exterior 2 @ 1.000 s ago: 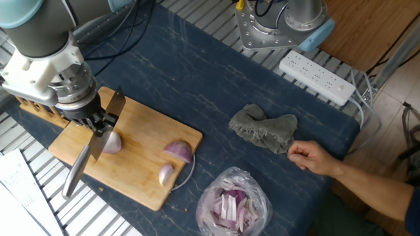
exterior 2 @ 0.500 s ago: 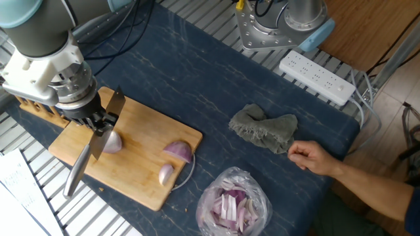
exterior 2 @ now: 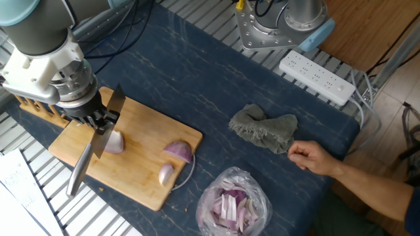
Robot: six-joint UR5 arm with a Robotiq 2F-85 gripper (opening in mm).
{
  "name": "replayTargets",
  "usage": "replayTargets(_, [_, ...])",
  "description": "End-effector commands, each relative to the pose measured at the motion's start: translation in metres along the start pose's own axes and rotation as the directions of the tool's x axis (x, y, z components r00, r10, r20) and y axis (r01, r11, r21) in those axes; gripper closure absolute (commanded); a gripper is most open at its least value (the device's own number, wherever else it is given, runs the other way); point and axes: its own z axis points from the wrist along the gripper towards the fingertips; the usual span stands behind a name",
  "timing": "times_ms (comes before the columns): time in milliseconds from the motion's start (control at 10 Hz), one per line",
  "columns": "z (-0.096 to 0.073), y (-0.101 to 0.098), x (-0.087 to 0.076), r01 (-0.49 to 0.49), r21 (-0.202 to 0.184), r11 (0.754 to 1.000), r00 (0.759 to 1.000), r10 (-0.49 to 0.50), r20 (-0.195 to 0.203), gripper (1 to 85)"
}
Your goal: Chop the onions
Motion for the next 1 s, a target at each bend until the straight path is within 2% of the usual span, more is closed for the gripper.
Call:
replayTargets(0, [-0.0006, -0.0003, -0.0014, 0.001, -0.007, 1.000, 1.000, -0.001, 0.009, 84.7])
replayTargets(900, [0.0061, -0.0029, -0.0053, -0.005, -0.005, 1.000, 1.000, 0.006, 0.016, 84.7])
